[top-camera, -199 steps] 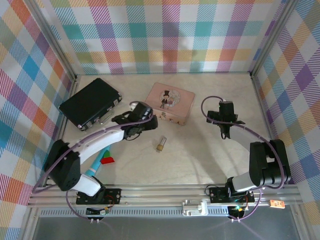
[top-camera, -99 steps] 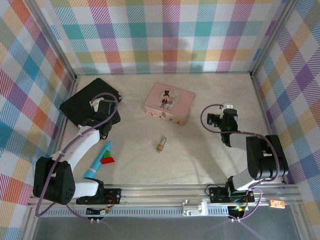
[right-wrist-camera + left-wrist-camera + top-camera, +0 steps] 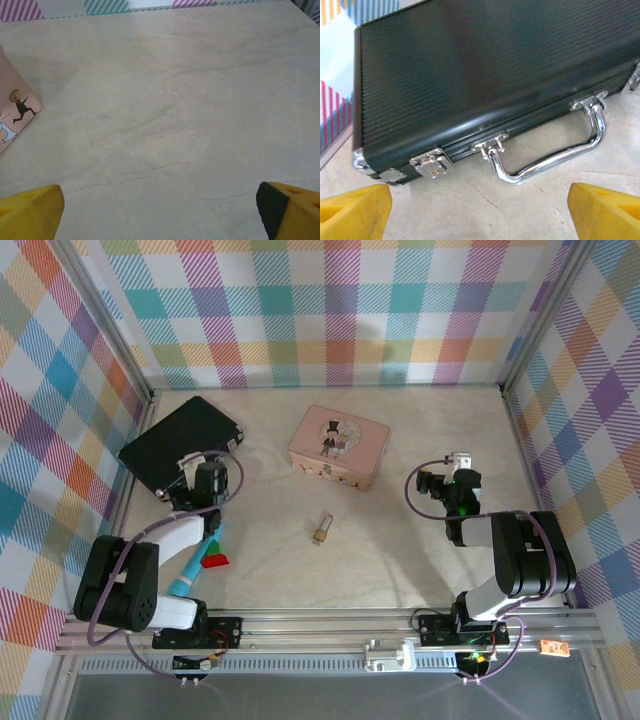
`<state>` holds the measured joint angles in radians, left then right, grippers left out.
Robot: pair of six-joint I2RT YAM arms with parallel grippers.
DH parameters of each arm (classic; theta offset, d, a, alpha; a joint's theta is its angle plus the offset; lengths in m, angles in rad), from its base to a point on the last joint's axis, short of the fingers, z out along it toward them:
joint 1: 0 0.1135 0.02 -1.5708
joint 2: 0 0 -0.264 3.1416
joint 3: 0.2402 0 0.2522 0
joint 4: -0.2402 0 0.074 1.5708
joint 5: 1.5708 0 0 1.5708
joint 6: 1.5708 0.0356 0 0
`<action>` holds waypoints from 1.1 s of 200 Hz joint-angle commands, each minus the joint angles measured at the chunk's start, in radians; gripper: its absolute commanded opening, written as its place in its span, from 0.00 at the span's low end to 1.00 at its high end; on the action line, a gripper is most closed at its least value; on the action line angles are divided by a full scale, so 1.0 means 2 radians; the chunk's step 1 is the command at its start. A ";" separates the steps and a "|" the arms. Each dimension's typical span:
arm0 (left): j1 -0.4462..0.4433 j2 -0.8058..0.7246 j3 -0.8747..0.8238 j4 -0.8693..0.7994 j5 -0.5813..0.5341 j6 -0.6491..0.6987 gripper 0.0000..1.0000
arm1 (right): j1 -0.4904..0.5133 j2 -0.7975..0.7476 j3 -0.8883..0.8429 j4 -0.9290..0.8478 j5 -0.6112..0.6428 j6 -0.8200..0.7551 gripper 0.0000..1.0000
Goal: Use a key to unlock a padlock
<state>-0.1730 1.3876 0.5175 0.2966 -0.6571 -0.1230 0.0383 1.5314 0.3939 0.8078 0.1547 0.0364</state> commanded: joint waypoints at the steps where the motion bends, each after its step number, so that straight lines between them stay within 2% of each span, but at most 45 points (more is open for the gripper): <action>1: 0.012 0.009 -0.039 0.164 0.039 0.050 0.90 | -0.002 0.001 0.001 0.023 -0.009 0.001 0.99; 24: 0.015 0.035 -0.060 0.246 0.096 0.051 0.90 | -0.002 0.002 0.001 0.024 -0.009 0.001 0.99; 36: 0.014 0.062 -0.069 0.291 0.104 0.062 0.90 | -0.003 0.001 0.002 0.023 -0.009 0.001 0.99; 48: 0.013 0.055 -0.065 0.267 0.123 0.063 0.89 | -0.002 0.001 0.002 0.023 -0.009 0.001 0.99; 65: 0.013 0.071 -0.073 0.296 0.155 0.074 0.89 | -0.002 0.001 0.002 0.023 -0.009 0.001 0.99; 77: 0.012 0.111 -0.076 0.359 0.145 0.083 0.89 | -0.002 0.001 0.002 0.023 -0.009 0.001 0.99; 89: 0.017 0.088 -0.063 0.286 0.154 0.066 0.89 | -0.002 0.001 0.002 0.023 -0.009 0.001 0.99; 99: 0.018 0.102 -0.069 0.327 0.154 0.073 0.89 | -0.002 0.001 0.002 0.023 -0.008 0.001 0.99; 109: 0.019 0.094 -0.065 0.300 0.156 0.067 0.90 | -0.002 0.001 0.002 0.023 -0.009 0.000 0.99; 124: 0.018 0.096 -0.066 0.309 0.155 0.068 0.91 | -0.003 0.001 0.001 0.023 -0.009 0.001 0.99; 127: 0.018 0.095 -0.065 0.305 0.155 0.068 0.93 | -0.002 0.001 0.001 0.024 -0.009 0.001 0.99; 130: 0.019 0.095 -0.065 0.305 0.156 0.067 0.99 | -0.002 0.001 0.001 0.024 -0.009 0.001 0.99; 133: 0.019 0.096 -0.065 0.309 0.155 0.068 1.00 | -0.003 0.001 0.001 0.024 -0.009 0.001 0.99; 220: 0.020 0.097 -0.065 0.308 0.158 0.068 1.00 | -0.003 0.001 0.001 0.023 -0.009 0.000 0.99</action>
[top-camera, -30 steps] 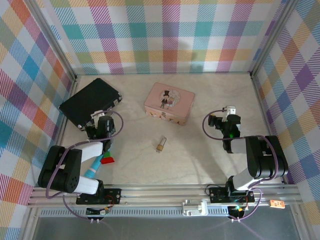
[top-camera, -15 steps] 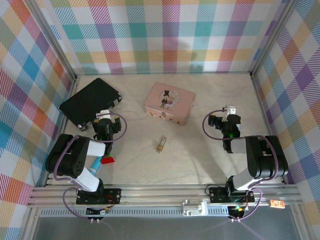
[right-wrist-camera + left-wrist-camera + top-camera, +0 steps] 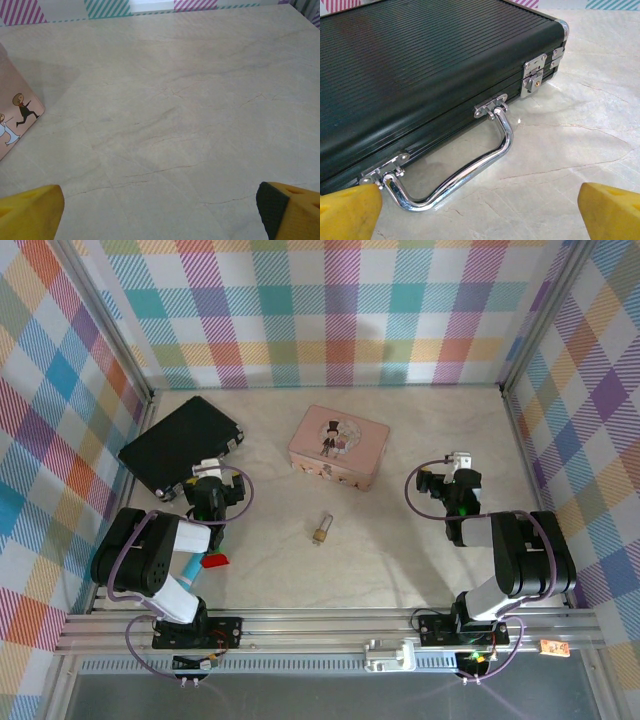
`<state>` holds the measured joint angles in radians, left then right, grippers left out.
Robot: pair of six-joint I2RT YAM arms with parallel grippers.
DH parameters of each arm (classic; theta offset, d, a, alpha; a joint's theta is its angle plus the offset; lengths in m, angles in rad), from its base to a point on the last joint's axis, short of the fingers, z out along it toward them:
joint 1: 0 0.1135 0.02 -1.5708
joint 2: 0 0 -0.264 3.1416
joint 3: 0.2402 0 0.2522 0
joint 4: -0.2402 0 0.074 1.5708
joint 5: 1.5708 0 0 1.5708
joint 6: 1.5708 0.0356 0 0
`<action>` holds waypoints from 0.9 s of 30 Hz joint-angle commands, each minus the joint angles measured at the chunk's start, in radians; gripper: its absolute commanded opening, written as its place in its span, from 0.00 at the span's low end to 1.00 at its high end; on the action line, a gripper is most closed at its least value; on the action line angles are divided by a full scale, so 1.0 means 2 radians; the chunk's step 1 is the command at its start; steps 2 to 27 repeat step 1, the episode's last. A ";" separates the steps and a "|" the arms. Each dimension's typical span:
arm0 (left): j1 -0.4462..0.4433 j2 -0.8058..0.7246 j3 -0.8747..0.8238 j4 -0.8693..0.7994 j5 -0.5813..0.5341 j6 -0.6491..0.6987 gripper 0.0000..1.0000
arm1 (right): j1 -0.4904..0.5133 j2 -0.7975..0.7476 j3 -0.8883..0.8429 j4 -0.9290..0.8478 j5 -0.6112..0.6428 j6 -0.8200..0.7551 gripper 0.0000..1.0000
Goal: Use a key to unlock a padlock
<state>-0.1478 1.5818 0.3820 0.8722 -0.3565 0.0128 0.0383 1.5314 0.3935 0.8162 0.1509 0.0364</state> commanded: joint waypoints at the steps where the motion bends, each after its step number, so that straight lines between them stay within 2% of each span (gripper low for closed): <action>1: 0.008 -0.001 0.003 0.019 0.008 0.000 1.00 | -0.002 0.001 0.001 0.020 -0.007 0.000 0.99; 27: 0.008 -0.001 0.003 0.019 0.008 0.000 1.00 | -0.002 0.001 0.001 0.020 -0.007 0.000 0.99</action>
